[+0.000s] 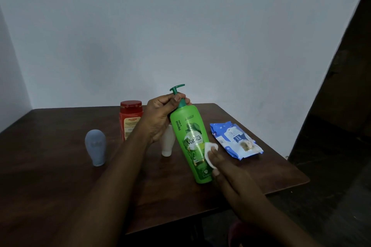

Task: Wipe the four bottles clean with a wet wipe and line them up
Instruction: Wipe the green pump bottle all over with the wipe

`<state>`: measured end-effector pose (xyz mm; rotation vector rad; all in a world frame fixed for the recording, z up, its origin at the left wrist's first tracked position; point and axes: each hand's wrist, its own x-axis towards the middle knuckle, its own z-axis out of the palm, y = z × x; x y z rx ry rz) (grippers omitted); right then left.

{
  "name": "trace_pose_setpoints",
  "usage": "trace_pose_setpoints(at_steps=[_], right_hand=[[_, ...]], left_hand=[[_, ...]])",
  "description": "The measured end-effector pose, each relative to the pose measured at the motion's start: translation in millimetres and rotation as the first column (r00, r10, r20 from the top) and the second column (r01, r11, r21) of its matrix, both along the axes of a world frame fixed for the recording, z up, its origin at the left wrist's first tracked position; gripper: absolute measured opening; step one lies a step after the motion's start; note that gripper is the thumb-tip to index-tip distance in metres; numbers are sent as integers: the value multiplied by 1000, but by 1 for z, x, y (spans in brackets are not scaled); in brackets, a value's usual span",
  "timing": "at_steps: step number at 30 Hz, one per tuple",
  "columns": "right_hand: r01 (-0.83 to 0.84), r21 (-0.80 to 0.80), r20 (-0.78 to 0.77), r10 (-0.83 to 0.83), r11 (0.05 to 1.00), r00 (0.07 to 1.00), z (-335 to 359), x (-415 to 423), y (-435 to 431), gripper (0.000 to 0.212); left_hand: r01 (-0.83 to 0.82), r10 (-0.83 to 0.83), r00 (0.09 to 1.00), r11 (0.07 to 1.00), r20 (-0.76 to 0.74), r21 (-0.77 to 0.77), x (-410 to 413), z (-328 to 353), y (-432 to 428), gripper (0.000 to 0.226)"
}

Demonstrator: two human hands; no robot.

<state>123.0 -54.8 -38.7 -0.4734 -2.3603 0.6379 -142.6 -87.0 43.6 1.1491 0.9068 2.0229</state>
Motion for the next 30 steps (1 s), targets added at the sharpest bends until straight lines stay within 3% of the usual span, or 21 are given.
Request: trace_pose_setpoints(at_steps=[4, 9, 11, 15, 20, 25, 30], right_hand=[[-15, 17, -8, 15, 1000, 1000, 51, -30, 12, 49], [-67, -184, -77, 53, 981, 996, 76, -43, 27, 41], [-65, -193, -53, 56, 979, 997, 63, -31, 25, 41], [-31, -88, 68, 37, 996, 997, 27, 5, 17, 45], [77, 144, 354, -124, 987, 927, -3, 30, 8, 53], [203, 86, 336, -221, 975, 916, -12, 19, -17, 57], [184, 347, 303, -296, 920, 906, -37, 2, -44, 56]], left_hand=[[39, -39, 999, 999, -22, 17, 4, 0, 2, 27], [3, -3, 999, 1000, -41, 19, 3, -1, 3, 26], [4, -4, 1000, 1000, -20, 27, 5, -2, 5, 21], [-37, 38, 999, 999, -4, 17, 3, -1, 6, 18], [-67, 67, 998, 998, -11, -1, 0, 0, 4, 18], [-98, 98, 995, 995, 3, -20, 2, -1, 6, 24], [-166, 165, 986, 985, -15, -45, 2, -2, 9, 17]])
